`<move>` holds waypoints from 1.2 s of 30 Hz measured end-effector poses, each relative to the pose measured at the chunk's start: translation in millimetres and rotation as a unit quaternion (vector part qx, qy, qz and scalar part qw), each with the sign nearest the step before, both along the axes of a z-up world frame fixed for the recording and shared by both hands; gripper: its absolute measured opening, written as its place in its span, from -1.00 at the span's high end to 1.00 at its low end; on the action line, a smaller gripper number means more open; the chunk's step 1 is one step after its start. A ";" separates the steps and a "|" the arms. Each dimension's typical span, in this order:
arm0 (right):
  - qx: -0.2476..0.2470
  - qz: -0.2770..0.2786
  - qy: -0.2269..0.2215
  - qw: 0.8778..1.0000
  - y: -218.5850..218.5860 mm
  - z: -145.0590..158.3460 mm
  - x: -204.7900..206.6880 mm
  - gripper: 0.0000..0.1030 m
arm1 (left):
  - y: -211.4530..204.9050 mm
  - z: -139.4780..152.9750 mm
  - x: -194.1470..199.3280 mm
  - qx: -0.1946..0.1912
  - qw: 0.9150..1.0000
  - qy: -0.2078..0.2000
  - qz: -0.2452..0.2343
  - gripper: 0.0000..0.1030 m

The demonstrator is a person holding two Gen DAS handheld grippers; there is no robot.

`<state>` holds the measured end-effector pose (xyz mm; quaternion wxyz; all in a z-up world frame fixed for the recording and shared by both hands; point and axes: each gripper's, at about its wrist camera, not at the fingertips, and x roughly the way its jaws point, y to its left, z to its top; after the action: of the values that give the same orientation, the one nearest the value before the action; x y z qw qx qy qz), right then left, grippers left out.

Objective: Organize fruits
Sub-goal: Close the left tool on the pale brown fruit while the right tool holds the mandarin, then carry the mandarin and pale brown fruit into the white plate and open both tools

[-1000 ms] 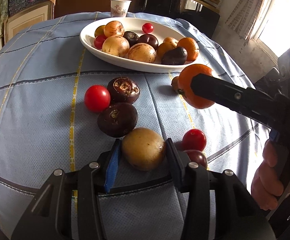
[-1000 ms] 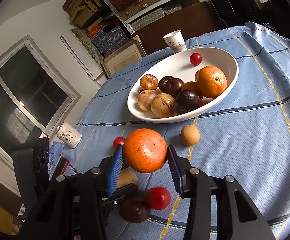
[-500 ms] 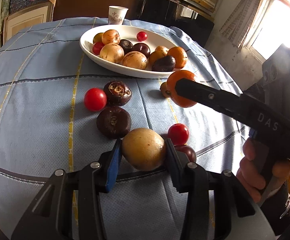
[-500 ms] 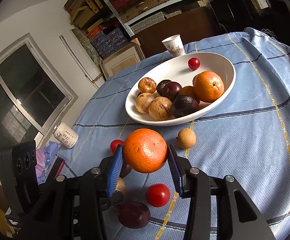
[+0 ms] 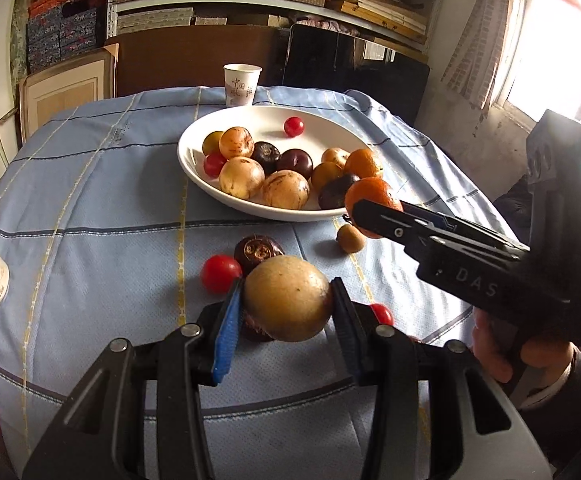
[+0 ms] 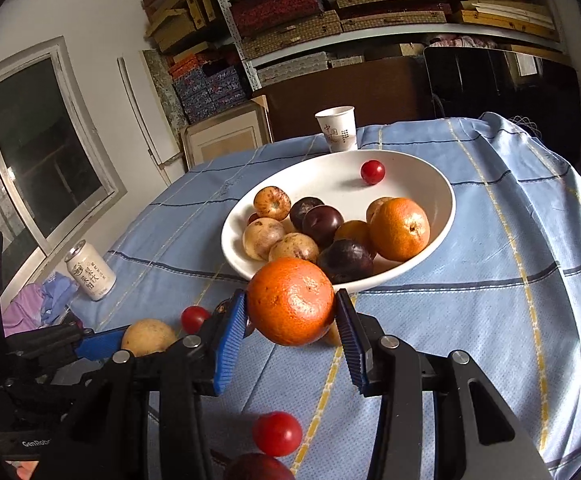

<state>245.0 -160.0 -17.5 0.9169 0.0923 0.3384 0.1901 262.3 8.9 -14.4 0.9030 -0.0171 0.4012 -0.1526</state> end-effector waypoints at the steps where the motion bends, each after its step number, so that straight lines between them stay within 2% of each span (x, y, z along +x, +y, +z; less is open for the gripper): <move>1: -0.002 -0.003 -0.002 1.000 -0.5 1.1 4.6 0.12 | 0.2 1.4 6.5 0.003 1.000 0.000 0.002 0.18; 8: -0.017 -0.019 -0.024 0.999 -1.7 9.3 42.7 0.12 | -1.3 14.3 66.8 0.014 0.999 -0.025 0.023 0.18; 13: -0.018 -0.036 -0.031 0.999 -9.2 10.2 69.4 0.12 | -12.5 23.3 126.0 0.013 0.999 -0.032 0.038 0.18; 17: -0.014 -0.051 -0.031 0.998 -15.3 7.5 89.8 0.12 | -25.6 27.1 164.7 0.029 0.998 -0.038 0.048 0.18; 22: -0.002 -0.055 -0.010 0.998 -19.6 -1.3 112.3 0.12 | -37.3 15.5 198.5 0.059 0.997 -0.019 0.050 0.18; 27: -0.005 -0.053 0.000 0.999 -18.4 -5.1 123.9 0.10 | -42.1 4.8 213.2 0.071 0.996 -0.001 0.052 0.16; 29: -0.003 -0.056 0.008 0.998 -20.1 -6.7 126.4 0.10 | -41.7 3.5 215.6 0.079 0.995 0.001 0.068 -0.13; 30: 0.002 -0.054 0.010 0.998 -22.2 -6.4 126.8 -0.02 | -38.9 4.8 214.5 0.081 0.993 -0.002 0.081 -0.39; 31: 0.003 -0.058 0.013 0.998 -25.1 -4.5 125.6 -0.16 | -35.8 7.2 211.2 0.078 0.993 -0.007 0.087 -0.51; 32: 0.005 -0.066 0.011 0.998 -28.8 -0.8 123.4 -0.35 | -33.1 10.9 206.4 0.072 0.994 -0.012 0.087 -0.54; 36: 0.015 -0.065 -0.013 0.998 -35.5 17.8 107.4 -0.51 | -27.1 31.5 173.7 0.078 0.991 -0.041 0.096 -0.83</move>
<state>352.4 -195.5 0.3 0.9303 0.1255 0.3166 0.1362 436.0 -18.1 17.1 0.9278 0.0210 0.3711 -0.0337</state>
